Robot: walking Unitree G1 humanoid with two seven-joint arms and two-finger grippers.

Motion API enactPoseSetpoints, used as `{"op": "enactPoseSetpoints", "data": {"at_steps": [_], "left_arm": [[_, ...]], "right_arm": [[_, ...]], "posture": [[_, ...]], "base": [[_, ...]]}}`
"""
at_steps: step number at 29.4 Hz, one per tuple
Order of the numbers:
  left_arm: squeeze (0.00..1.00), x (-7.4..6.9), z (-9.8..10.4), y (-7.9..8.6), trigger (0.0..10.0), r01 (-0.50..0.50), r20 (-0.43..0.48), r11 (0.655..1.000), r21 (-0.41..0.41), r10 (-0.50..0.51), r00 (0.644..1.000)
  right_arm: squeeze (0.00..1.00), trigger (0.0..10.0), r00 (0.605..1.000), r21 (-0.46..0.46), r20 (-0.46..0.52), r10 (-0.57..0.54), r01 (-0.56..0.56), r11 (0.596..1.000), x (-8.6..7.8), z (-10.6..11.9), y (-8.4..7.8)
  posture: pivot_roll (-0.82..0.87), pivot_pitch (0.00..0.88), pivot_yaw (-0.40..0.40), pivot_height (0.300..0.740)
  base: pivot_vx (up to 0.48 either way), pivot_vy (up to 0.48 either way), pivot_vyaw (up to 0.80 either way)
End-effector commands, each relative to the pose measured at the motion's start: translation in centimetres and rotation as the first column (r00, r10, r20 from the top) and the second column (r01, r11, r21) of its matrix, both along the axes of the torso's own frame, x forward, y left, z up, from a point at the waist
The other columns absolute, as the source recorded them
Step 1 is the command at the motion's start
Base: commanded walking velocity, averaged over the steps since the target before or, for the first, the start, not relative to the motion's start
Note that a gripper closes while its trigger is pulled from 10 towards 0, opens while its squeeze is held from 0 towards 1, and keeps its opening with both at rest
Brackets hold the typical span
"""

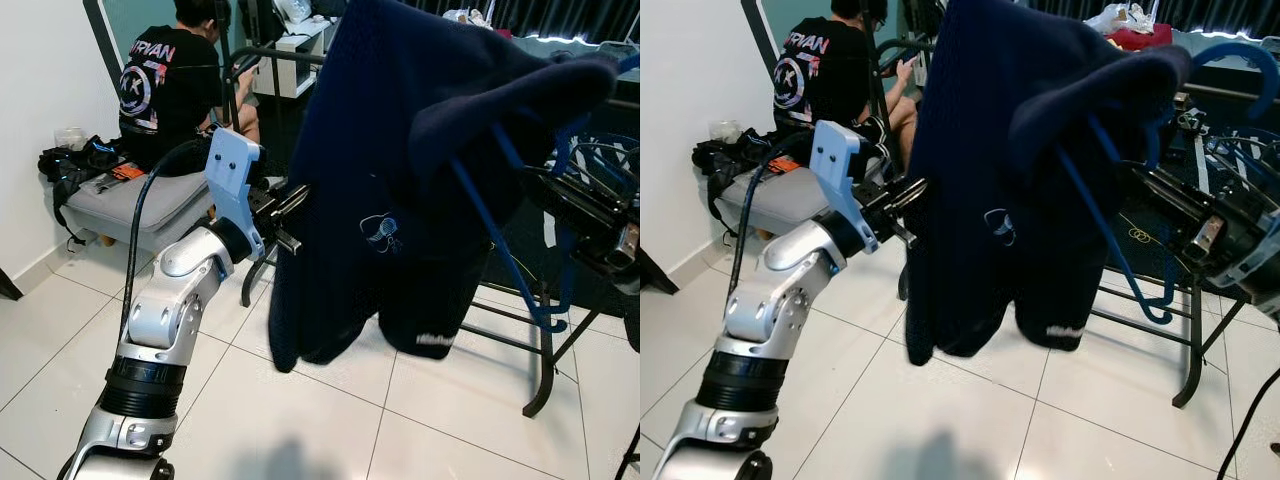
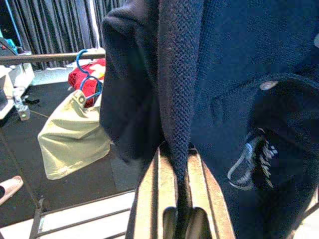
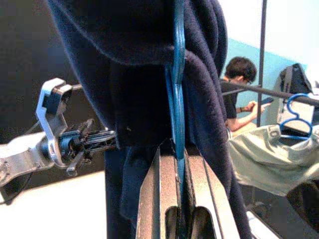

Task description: Hang hanger

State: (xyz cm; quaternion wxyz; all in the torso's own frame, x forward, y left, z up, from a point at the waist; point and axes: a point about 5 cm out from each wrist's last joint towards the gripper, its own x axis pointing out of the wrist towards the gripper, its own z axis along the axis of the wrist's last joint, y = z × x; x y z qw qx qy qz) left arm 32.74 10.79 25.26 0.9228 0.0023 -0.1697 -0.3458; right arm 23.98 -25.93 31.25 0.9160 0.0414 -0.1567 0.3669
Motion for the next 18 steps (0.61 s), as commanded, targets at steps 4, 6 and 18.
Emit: {"op": "enactPoseSetpoints", "data": {"at_steps": [4, 6, 18], "left_arm": [[0.0, -0.6, -0.4, 0.5, 0.0, 0.027, -0.003, 0.999, 0.018, -0.027, 1.0], [0.0, -1.0, -0.4, 0.3, 0.0, 0.067, -0.006, 0.998, 0.014, -0.067, 0.998], [0.0, -4.2, 1.0, 0.6, 0.0, 0.387, -0.011, 0.922, 0.007, -0.387, 0.922]], "right_arm": [[0.0, 10.0, 0.995, 0.072, 0.058, -0.083, 0.078, 0.994, 0.4, 1.4, -0.9], [0.0, 10.0, 0.991, 0.102, 0.051, -0.122, 0.116, 0.988, 0.8, 1.5, -1.4], [0.0, 10.0, 0.969, 0.114, -0.091, -0.231, 0.241, 0.964, 2.4, -0.9, -2.3]], "posture": [[-0.08, 0.061, 0.007, 0.74], [-0.08, 0.06, 0.006, 0.74], [-0.07, 0.062, 0.0, 0.74]], "base": [[0.0, 0.0, 0.0], [0.0, 0.0, 0.0], [0.0, 0.0, 0.0]]}}
